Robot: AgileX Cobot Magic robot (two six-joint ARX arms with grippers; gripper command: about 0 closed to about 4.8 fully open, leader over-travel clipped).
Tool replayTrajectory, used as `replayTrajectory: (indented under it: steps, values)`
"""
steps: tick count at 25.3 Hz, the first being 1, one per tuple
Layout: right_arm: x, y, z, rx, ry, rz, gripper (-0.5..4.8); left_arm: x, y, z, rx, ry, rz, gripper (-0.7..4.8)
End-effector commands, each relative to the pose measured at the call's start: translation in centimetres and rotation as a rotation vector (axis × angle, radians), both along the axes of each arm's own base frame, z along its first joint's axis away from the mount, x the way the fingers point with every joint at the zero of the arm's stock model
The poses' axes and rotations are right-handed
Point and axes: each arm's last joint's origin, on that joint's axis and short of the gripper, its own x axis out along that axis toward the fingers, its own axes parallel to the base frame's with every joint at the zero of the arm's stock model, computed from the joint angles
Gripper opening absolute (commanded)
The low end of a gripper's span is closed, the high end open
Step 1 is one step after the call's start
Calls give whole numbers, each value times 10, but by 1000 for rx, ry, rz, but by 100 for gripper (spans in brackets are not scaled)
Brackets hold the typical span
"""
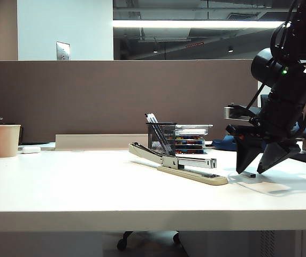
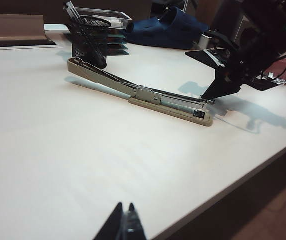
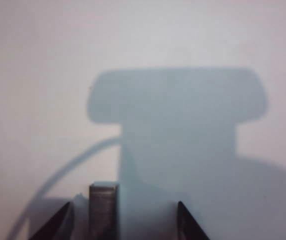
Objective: Pick up a set of staples and put them into the open stapler.
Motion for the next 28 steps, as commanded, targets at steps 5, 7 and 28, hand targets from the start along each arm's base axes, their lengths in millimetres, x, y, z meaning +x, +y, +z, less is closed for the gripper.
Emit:
replayTrajectory:
  steps: [5, 7, 28]
  values:
    - [-10, 3, -9, -45, 108, 0, 260, 0, 0, 0, 1, 6, 1, -6]
    - [-12, 4, -10, -54, 116, 1, 260, 0, 0, 0, 1, 6, 1, -6]
    - [-15, 11, -10, -86, 120, 11, 106, 0, 0, 0, 1, 6, 1, -6]
